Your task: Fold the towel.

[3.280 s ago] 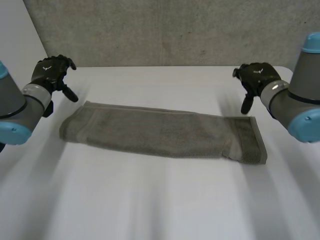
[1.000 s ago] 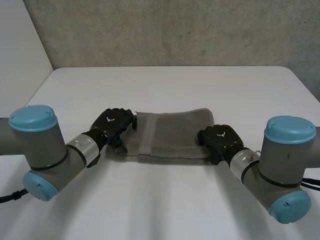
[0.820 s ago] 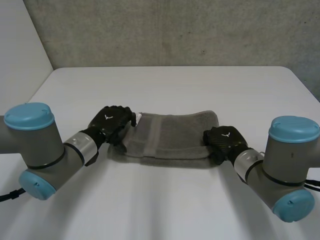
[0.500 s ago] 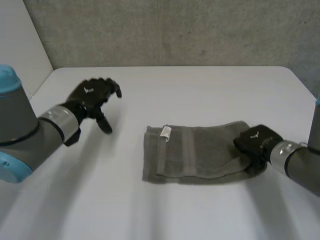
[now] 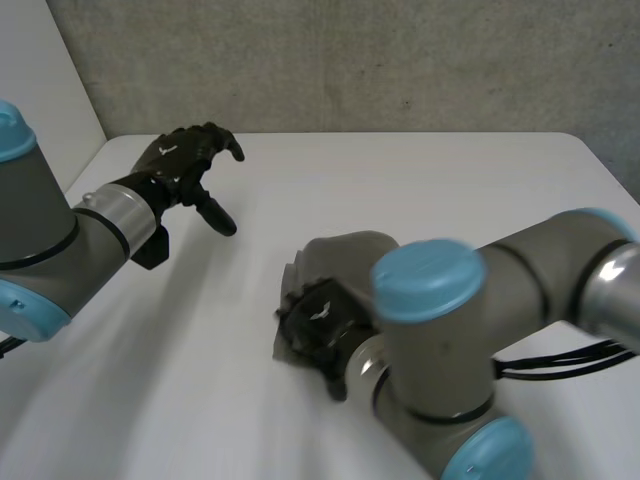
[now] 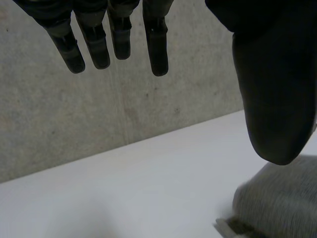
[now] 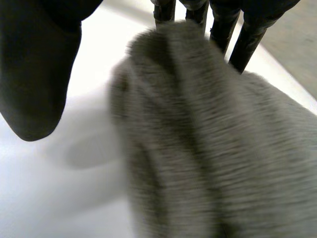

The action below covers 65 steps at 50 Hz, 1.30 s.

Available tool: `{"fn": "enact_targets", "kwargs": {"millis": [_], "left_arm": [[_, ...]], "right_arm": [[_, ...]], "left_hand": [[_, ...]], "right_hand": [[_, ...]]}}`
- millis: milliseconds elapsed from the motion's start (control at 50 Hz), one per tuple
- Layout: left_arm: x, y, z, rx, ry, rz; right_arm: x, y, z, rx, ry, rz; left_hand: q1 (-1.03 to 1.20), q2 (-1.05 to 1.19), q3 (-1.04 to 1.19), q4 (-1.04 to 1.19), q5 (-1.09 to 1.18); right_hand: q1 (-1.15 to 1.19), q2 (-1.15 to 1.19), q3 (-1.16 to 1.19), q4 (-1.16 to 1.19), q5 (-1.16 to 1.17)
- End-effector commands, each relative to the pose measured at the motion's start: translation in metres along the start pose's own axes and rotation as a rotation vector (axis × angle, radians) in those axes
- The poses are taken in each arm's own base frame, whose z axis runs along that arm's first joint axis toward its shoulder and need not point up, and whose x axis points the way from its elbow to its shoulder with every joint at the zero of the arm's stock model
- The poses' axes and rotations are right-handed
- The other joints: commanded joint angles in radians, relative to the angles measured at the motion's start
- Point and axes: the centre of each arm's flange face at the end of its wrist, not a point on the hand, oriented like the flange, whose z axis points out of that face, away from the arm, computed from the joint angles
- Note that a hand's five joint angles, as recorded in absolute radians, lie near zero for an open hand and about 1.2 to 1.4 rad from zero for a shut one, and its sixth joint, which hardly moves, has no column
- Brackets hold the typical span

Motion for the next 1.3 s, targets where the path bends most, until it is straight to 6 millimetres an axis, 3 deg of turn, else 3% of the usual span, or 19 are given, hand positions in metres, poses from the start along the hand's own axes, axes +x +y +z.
{"fn": "enact_targets", "kwargs": {"millis": [20,60,140,180,220,340,380,500,580,720,820,840,880,920,1120,1300], "left_arm": [[0.01,0.015,0.006,-0.035,0.031,-0.008],[0.027,0.026,0.006,-0.06,0.074,-0.005],[0.043,0.035,0.005,-0.084,0.114,-0.011],[0.053,0.04,0.004,-0.095,0.138,-0.012],[0.072,0.046,0.002,-0.101,0.185,-0.006],[0.1,0.052,0.004,-0.087,0.256,0.009],[0.117,0.053,0.006,-0.073,0.299,0.018],[0.137,0.06,0.012,-0.069,0.347,0.025],[0.15,0.079,0.016,-0.102,0.377,0.028],[0.146,0.098,0.014,-0.158,0.351,0.025],[0.124,0.108,0.01,-0.213,0.273,0.023],[0.111,0.111,0.011,-0.228,0.239,0.021],[0.101,0.11,0.011,-0.235,0.21,0.017],[0.087,0.111,0.008,-0.251,0.172,0.009],[0.053,0.114,-0.001,-0.294,0.081,-0.017],[0.047,0.123,-0.011,-0.333,0.067,-0.032]], "right_arm": [[0.061,-0.004,-0.018,0.045,0.109,0.15],[0.078,-0.005,-0.027,0.064,0.12,0.195],[0.092,-0.004,-0.033,0.078,0.135,0.24],[0.111,0.005,-0.035,0.07,0.172,0.317],[0.12,0.011,-0.035,0.064,0.191,0.357],[0.143,0.032,-0.033,0.075,0.251,0.527],[0.148,0.039,-0.033,0.078,0.267,0.548],[0.155,0.058,-0.035,0.058,0.301,0.588],[0.153,0.061,-0.034,0.051,0.297,0.598],[0.148,0.072,-0.019,0.034,0.284,0.606],[0.145,0.075,-0.009,0.022,0.272,0.608],[0.145,0.075,-0.009,0.022,0.272,0.608],[0.13,0.07,0.0,0.023,0.227,0.586],[0.126,0.068,0.004,0.023,0.215,0.581],[0.097,0.053,0.021,0.046,0.136,0.57],[0.087,0.045,0.036,0.068,0.111,0.584]], "left_hand": [[-0.074,-0.065,-0.071,-0.073,-0.046],[-0.074,-0.065,-0.071,-0.073,-0.046],[-0.074,-0.065,-0.071,-0.073,-0.046],[-0.074,-0.065,-0.071,-0.073,-0.046],[-0.074,-0.065,-0.071,-0.073,-0.046],[-0.068,-0.059,-0.065,-0.067,-0.041],[-0.065,-0.056,-0.062,-0.064,-0.038],[-0.056,-0.047,-0.053,-0.055,-0.029],[-0.053,-0.044,-0.05,-0.052,-0.026],[-0.056,-0.047,-0.053,-0.055,-0.029],[-0.056,-0.047,-0.053,-0.055,-0.029],[-0.059,-0.05,-0.056,-0.058,-0.032],[-0.059,-0.05,-0.056,-0.058,-0.032],[-0.059,-0.05,-0.056,-0.058,-0.032],[-0.062,-0.053,-0.059,-0.061,-0.035],[-0.068,-0.059,-0.065,-0.067,-0.041]], "right_hand": [[-0.069,-0.071,-0.078,-0.082,-0.061],[-0.069,-0.071,-0.078,-0.082,-0.061],[-0.069,-0.071,-0.078,-0.082,-0.061],[-0.069,-0.071,-0.078,-0.082,-0.061],[-0.069,-0.071,-0.078,-0.082,-0.061],[-0.069,-0.071,-0.078,-0.082,-0.061],[-0.069,-0.071,-0.078,-0.082,-0.061],[-0.069,-0.071,-0.078,-0.082,-0.061],[-0.069,-0.071,-0.078,-0.082,-0.061],[-0.069,-0.071,-0.078,-0.082,-0.061],[-0.069,-0.071,-0.078,-0.082,-0.061],[-0.069,-0.071,-0.078,-0.082,-0.061],[-0.069,-0.071,-0.078,-0.082,-0.061],[-0.069,-0.071,-0.078,-0.082,-0.061],[-0.069,-0.071,-0.078,-0.082,-0.061],[-0.069,-0.071,-0.078,-0.082,-0.061]]}}
